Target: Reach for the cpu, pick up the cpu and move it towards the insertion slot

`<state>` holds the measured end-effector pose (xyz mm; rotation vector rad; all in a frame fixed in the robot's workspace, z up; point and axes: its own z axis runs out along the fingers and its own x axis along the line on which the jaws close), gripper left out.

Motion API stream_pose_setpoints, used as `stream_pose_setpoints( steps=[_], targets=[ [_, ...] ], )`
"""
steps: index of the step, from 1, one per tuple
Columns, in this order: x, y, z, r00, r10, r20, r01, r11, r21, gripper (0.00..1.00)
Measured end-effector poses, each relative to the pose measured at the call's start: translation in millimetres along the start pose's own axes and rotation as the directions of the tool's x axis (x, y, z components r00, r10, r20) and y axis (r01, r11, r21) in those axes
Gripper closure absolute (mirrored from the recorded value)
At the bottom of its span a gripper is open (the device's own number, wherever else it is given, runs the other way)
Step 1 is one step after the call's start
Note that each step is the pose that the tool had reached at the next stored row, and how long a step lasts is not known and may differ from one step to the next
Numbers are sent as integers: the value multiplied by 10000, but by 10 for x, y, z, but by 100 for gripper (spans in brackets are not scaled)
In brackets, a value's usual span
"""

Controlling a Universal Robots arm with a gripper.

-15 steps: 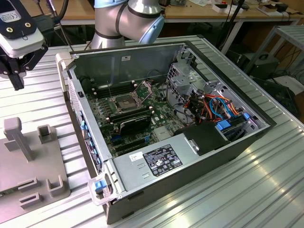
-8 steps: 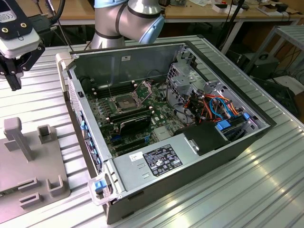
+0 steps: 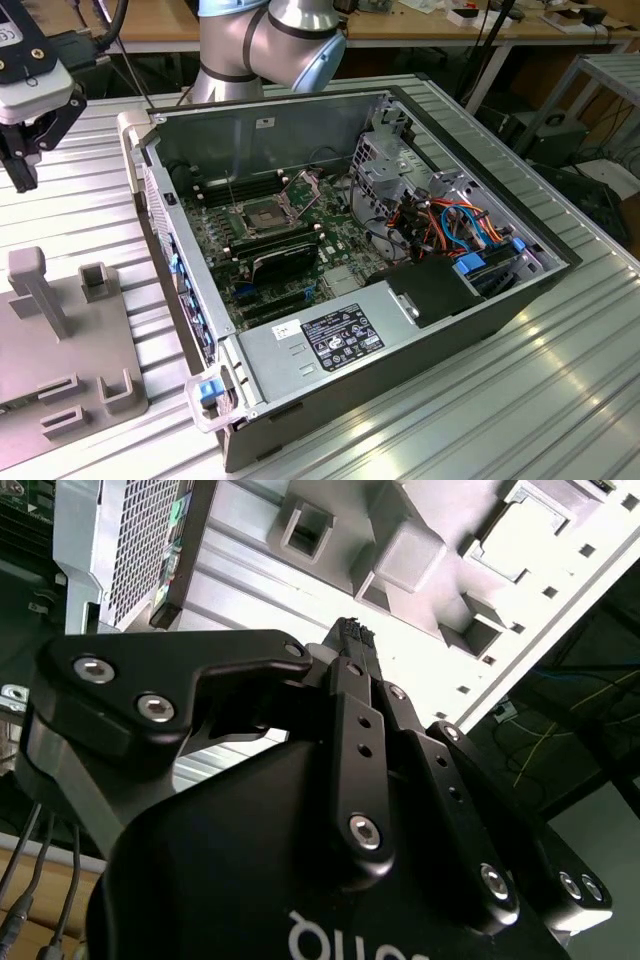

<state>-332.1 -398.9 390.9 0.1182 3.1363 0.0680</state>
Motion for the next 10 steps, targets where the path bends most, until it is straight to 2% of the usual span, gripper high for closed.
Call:
stream_pose_setpoints(
  steps=[10],
  targets=[
    [74, -6, 2, 10000, 0, -15, 0, 10000, 1, 89]
  ],
)
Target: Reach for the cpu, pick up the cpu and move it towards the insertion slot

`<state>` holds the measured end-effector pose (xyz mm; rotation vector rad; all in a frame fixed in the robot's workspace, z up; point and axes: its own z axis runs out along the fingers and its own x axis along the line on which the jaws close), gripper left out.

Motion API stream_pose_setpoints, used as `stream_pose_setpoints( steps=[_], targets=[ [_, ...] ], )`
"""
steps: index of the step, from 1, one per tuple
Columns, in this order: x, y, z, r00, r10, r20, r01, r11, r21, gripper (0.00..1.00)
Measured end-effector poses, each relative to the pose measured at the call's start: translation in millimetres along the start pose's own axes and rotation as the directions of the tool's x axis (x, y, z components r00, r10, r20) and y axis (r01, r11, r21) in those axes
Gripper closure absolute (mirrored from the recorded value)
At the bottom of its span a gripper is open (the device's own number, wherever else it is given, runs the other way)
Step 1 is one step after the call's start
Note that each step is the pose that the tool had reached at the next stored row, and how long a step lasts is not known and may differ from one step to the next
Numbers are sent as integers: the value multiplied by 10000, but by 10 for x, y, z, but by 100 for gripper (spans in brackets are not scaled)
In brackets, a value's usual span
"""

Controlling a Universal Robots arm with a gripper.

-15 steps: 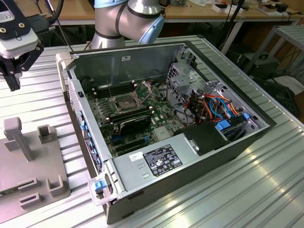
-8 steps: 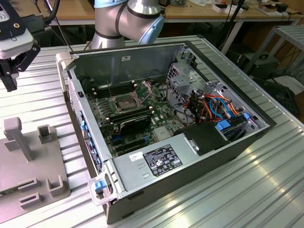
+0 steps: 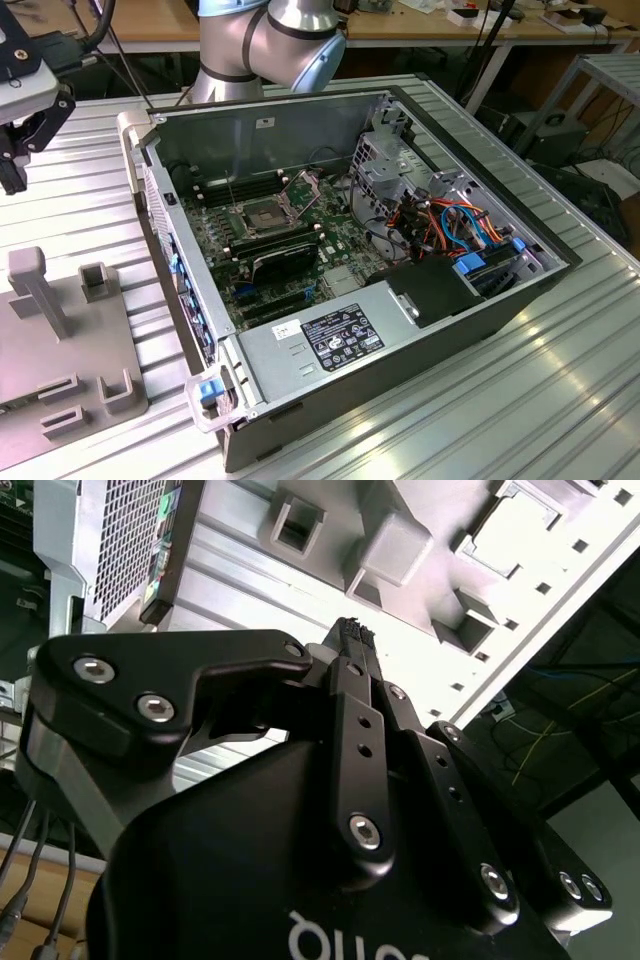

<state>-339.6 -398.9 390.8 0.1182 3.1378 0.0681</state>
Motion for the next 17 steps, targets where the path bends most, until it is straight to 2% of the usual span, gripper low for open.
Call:
stream_pose_setpoints(
  steps=[17],
  targets=[
    [93, -7, 2, 10000, 0, -23, 0, 10000, 3, 89]
  ],
)
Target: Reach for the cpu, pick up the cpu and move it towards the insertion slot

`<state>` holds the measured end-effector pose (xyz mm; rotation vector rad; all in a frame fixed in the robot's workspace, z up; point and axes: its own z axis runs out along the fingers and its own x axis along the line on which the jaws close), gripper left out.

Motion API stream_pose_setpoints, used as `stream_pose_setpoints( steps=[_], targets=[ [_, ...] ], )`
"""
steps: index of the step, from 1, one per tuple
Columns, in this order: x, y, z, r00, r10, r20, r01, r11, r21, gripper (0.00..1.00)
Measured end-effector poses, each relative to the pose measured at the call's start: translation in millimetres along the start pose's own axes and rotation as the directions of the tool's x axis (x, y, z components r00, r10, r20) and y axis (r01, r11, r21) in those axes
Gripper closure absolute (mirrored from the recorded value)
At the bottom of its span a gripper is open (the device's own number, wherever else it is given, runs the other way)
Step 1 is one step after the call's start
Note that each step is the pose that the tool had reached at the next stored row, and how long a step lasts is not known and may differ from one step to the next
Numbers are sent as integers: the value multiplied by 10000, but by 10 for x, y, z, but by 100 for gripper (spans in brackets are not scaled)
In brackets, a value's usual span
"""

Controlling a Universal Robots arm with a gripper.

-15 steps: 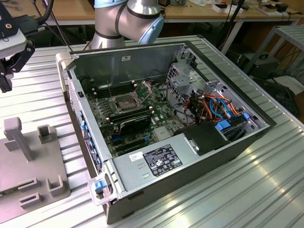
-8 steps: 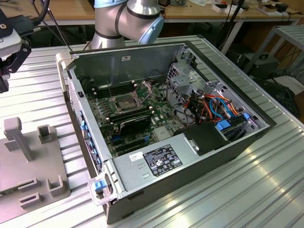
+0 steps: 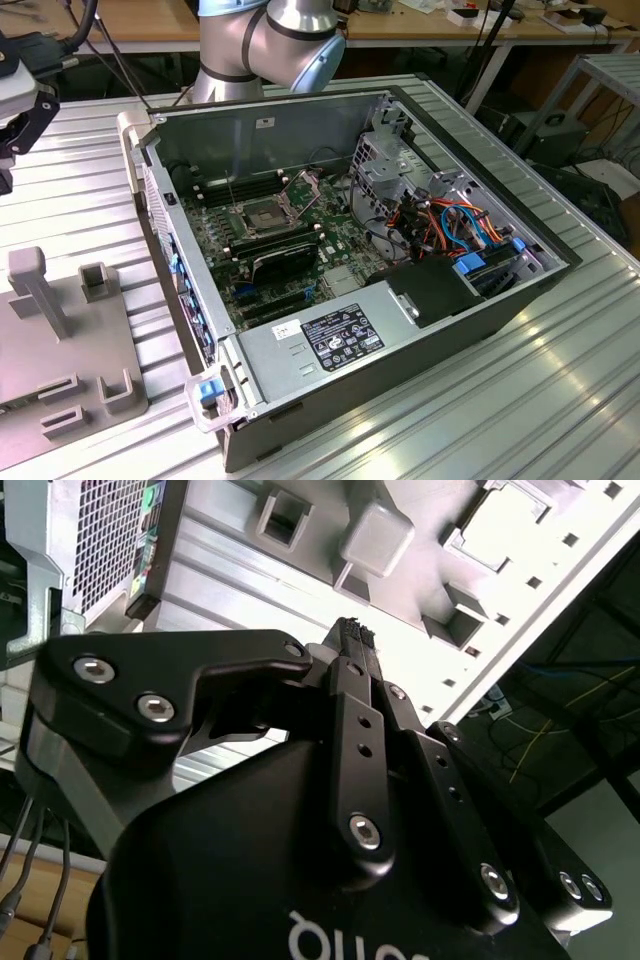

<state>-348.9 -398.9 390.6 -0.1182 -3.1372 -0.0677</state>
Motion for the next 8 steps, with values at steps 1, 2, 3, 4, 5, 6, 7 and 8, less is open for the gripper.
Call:
stream_pose_setpoints(
  steps=[1, 2, 3, 4, 5, 6, 7, 8],
  targets=[
    [5, 0, 0, 10000, 1, 0, -1, 10000, 0, 89],
    [9, 0, 0, 10000, 1, -1, -1, 10000, 0, 89],
    [10, -1, 0, 10000, 1, -1, -1, 10000, 0, 89],
    [11, -1, 0, 10000, 1, -1, -1, 10000, 0, 89],
    [14, -1, 0, 10000, 2, -1, -2, 10000, 0, 89],
    [16, -1, 0, 10000, 2, -1, -2, 10000, 0, 89],
    [18, -1, 0, 10000, 1, -1, -1, 10000, -1, 89],
    [20, -1, 0, 10000, 2, -1, -2, 10000, 0, 89]
  ],
)
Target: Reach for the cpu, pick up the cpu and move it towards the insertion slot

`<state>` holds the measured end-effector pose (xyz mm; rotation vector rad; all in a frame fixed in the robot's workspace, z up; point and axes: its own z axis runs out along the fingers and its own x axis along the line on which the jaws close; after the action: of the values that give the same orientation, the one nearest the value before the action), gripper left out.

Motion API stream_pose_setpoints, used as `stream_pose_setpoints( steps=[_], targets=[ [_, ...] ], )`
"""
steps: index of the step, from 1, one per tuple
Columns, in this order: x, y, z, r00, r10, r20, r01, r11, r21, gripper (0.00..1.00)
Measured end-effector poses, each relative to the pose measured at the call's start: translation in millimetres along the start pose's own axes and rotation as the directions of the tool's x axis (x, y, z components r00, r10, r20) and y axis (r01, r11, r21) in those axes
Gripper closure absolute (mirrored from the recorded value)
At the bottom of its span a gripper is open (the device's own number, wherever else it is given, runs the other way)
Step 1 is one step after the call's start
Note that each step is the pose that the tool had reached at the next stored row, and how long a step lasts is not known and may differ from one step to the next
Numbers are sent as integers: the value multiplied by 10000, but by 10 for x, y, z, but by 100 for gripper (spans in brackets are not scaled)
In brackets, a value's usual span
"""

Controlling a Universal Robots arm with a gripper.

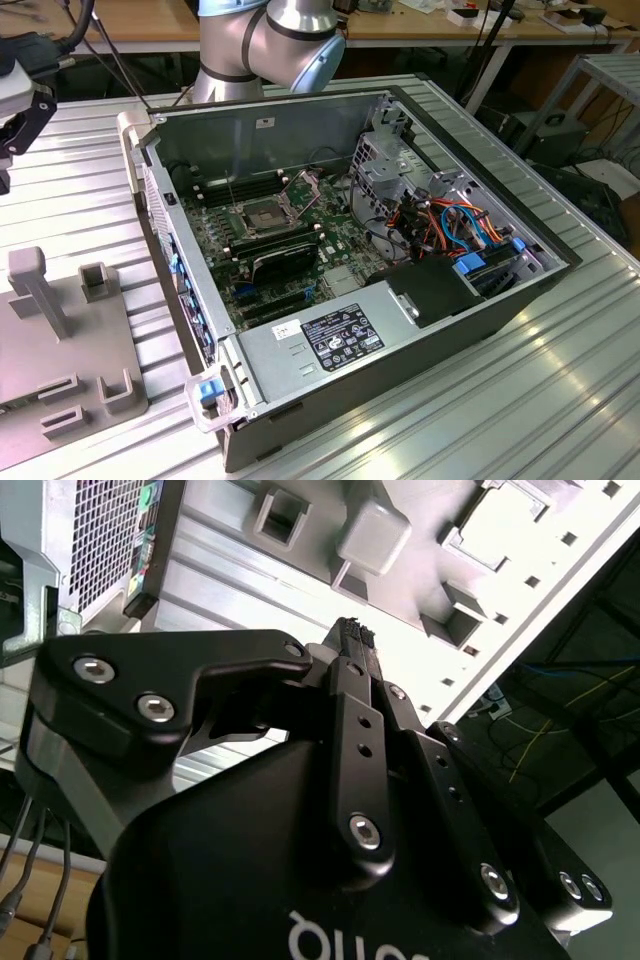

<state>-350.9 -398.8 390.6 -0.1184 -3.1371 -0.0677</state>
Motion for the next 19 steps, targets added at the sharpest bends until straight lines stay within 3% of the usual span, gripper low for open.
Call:
stream_pose_setpoints(
  steps=[19],
  targets=[
    [38, -2, 0, 10000, 1, -1, -1, 10000, -1, 89]
  ],
)
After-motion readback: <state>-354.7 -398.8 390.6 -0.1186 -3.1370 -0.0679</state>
